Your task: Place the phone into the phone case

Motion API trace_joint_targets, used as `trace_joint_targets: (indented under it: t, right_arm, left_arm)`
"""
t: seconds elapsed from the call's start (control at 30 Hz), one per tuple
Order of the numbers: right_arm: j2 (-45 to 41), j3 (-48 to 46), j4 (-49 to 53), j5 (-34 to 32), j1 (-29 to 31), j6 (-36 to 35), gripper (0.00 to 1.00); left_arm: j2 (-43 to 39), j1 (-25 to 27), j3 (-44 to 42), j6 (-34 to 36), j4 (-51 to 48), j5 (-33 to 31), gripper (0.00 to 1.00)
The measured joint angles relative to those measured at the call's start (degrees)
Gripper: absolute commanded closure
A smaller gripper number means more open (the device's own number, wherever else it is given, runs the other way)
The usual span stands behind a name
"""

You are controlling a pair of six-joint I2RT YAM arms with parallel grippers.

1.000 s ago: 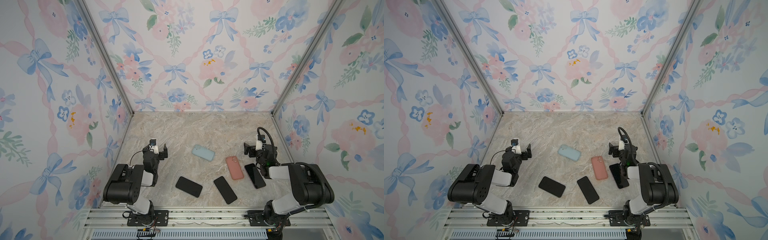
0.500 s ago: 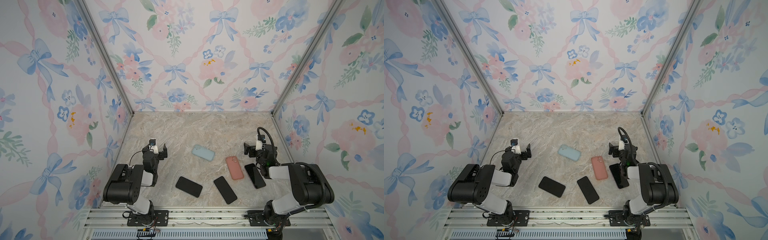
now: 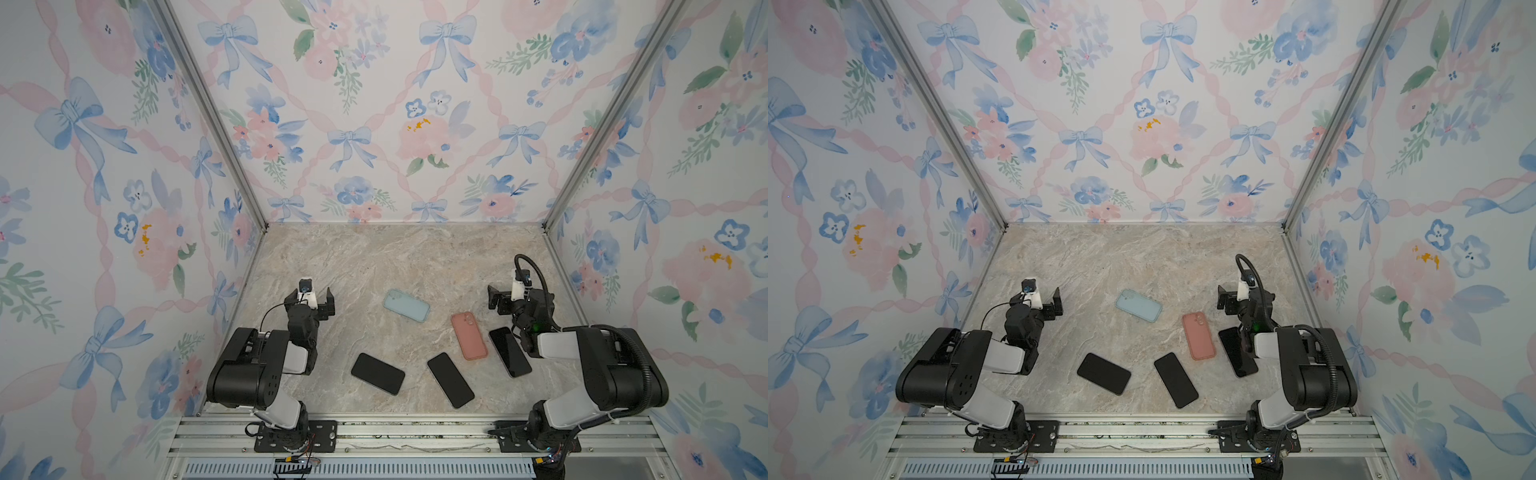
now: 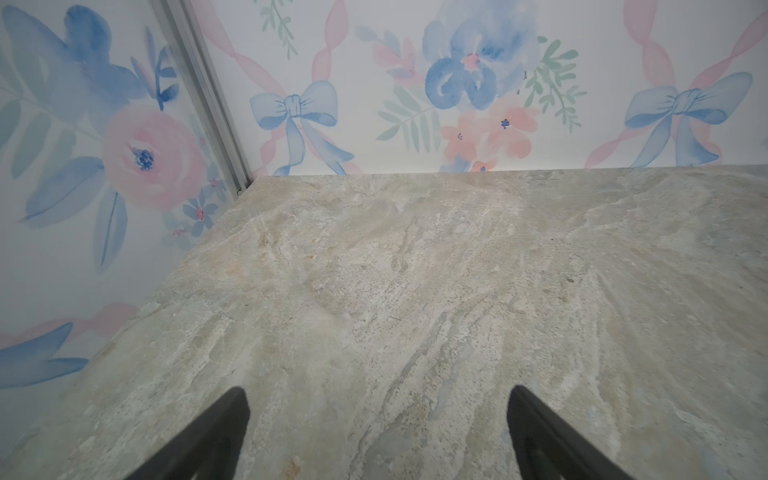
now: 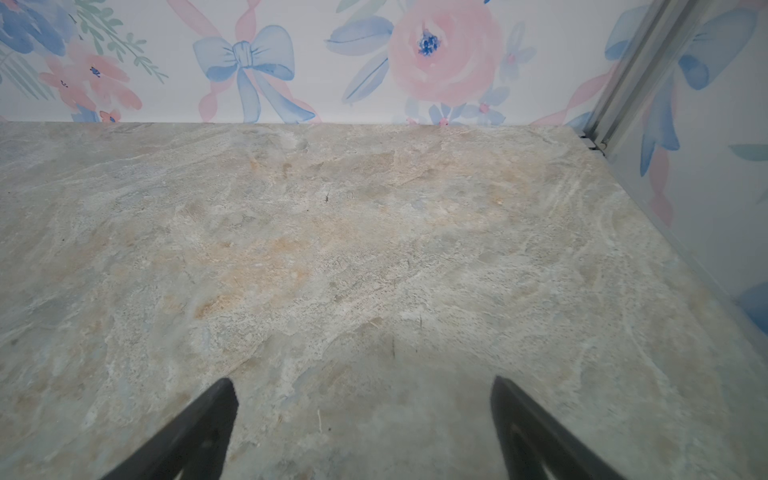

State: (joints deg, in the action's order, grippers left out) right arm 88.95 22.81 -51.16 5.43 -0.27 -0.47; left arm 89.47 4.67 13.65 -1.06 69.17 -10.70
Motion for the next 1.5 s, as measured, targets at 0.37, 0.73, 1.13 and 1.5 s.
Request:
trace_joint_targets:
  t: [0.37,0.73,1.13,1.5]
  right_arm:
    - [-0.24,-0.17,0.07,0.02,0.0,0.0,0.03]
    - [-10.47,12.57,25.42,-6.16,6.95,-0.87,0.03]
    - [-4.92,29.18,52.24,-13.25,32.13,-4.85,0.03]
    - [7.5,33.64,57.24,-0.96,33.57,1.29,0.0]
  left_arm:
    - [0.0,-0.26,0.0,0.0,-0.02,-0.02,0.02]
    - [-10.73,7.98,9.03,1.22,-17.77,-10.1,0.02]
    - [-12.92,22.77,19.67,-19.76,-46.99,-4.55,0.02]
    - [-3.23,24.61,25.57,-29.9,-58.93,4.52,0.04]
